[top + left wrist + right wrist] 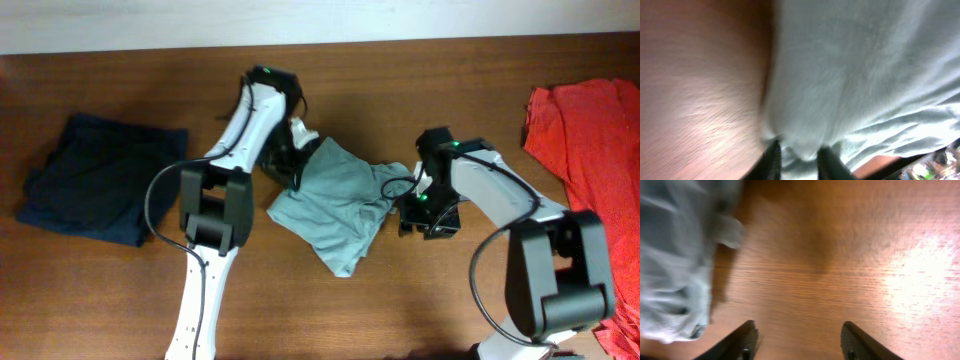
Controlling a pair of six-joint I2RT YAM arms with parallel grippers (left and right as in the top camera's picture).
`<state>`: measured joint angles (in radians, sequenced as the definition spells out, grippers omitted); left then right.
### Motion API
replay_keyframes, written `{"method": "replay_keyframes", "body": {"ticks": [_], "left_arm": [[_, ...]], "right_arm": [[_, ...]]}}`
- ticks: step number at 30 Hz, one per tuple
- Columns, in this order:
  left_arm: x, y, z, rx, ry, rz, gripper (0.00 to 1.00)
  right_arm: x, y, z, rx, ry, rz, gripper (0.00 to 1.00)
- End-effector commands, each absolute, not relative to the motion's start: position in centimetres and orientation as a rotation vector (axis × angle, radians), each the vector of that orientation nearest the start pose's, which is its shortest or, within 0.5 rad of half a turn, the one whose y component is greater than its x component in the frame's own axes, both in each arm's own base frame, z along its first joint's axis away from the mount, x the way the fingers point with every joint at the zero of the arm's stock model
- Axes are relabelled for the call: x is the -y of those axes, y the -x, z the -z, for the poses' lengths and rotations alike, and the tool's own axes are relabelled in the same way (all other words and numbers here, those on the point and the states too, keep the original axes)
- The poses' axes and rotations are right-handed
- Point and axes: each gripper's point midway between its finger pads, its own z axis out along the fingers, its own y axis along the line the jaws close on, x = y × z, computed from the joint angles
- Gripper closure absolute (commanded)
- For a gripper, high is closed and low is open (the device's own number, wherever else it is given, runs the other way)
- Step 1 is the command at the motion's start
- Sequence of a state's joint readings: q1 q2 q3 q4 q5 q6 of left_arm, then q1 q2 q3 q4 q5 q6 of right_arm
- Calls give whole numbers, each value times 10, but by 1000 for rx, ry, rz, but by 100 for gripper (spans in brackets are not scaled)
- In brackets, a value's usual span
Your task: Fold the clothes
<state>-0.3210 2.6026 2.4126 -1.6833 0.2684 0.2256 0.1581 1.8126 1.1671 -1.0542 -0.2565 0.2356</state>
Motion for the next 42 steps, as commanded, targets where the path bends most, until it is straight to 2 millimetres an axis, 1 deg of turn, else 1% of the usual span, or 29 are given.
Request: {"method": "replay_keyframes", "body": {"ticks": [1,3,5,7,8,10,11,13,14,16,18,20,22,24,26,27,28,30,33,35,36,38,41,42], "left_arm": [[176,-427,-65,-3162,-815,394,53],[177,-437,-74,-3110,-806,391,36],[179,-442,-74,-3088,-805,391,30],[178,-441,-66,-3103,-806,393,28],[181,-438,-57,-3115,-832,418,28],[191,-433,-49,-3096,-913,525,28],[197,-429,-41,-3085,-960,597,28],[201,-425,-30,-3097,-997,616,28],[205,-421,-25,-3092,-1042,635,28],[209,-417,-21,-3081,-1099,645,28],[212,-415,-17,-3086,-1108,655,27],[216,-412,-12,-3088,-1121,678,27],[218,-409,-4,-3102,-1134,692,27],[220,-405,3,-3119,-1138,711,27],[224,-399,8,-3135,-1140,752,31],[227,-394,13,-3152,-1141,783,35],[228,-390,17,-3169,-1144,791,47],[228,-388,16,-3177,-1144,799,65],[233,-386,13,-3170,-1127,864,83],[234,-384,12,-3166,-1136,884,97],[233,-385,12,-3167,-1135,879,100],[232,-387,7,-3163,-1117,874,100],[231,-394,-14,-3132,-1076,857,100],[230,-398,-26,-3107,-1075,841,99]], "right_arm": [[-97,-295,-60,-3172,-113,-503,39],[-97,-295,-60,-3171,-112,-503,38],[-97,-295,-60,-3170,-111,-502,39],[-96,-296,-60,-3169,-111,-496,38],[-94,-296,-59,-3170,-110,-473,38],[-94,-296,-59,-3169,-85,-472,38],[-93,-296,-59,-3169,-75,-467,39],[-93,-295,-59,-3172,-75,-465,39],[-93,-295,-59,-3173,-76,-460,38],[-93,-295,-59,-3172,-77,-460,38],[-93,-297,-59,-3167,-75,-461,38],[-94,-302,-59,-3146,-71,-464,38],[-95,-310,-59,-3109,-62,-469,38],[-96,-314,-59,-3094,-71,-471,38],[-97,-316,-59,-3087,-73,-481,39],[-97,-316,-59,-3085,-78,-484,39],[-97,-316,-59,-3086,-101,-484,39],[-97,-317,-59,-3085,-100,-484,39],[-98,-318,-59,-3079,-98,-485,40],[-98,-319,-60,-3075,-97,-485,40],[-98,-319,-60,-3075,-97,-485,40],[-98,-319,-59,-3076,-97,-485,40],[-97,-317,-59,-3082,-98,-484,40],[-97,-316,-59,-3086,-98,-483,40]]}}
